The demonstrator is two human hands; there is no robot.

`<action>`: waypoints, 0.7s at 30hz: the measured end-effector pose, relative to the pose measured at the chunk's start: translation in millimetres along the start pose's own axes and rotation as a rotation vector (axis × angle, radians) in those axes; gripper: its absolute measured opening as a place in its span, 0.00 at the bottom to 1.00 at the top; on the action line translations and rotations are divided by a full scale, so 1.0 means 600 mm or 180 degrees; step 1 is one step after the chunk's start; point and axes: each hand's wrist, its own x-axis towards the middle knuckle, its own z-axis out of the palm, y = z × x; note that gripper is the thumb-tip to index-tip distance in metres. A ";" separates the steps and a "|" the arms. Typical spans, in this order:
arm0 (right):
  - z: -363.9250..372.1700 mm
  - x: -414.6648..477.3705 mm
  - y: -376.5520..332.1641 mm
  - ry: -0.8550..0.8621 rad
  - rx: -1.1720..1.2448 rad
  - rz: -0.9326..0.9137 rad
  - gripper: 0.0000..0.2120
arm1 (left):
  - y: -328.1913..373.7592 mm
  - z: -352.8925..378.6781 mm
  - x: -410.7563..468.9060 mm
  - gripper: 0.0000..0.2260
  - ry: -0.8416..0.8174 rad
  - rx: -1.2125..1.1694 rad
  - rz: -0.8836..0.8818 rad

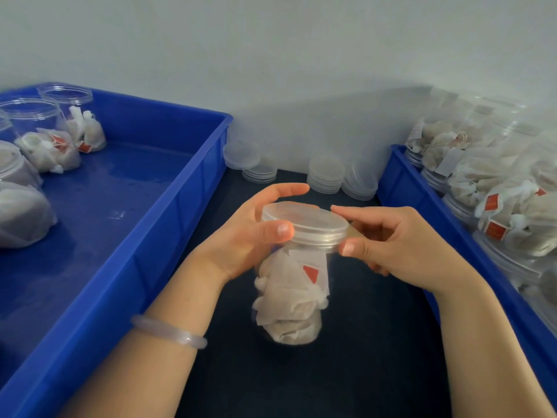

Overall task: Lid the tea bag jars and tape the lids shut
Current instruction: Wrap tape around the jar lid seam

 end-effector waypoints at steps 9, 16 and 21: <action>0.007 0.010 0.016 -0.0177 -0.0107 -0.0172 0.31 | 0.015 -0.003 -0.001 0.43 0.0202 0.1466 0.0110; 0.017 0.014 0.016 -0.0452 -0.0712 -0.0007 0.36 | 0.020 -0.006 -0.002 0.44 0.0561 0.2384 0.0151; 0.012 0.012 0.015 -0.0265 -0.0723 -0.0107 0.33 | 0.025 -0.011 -0.010 0.39 0.0450 0.2311 0.0069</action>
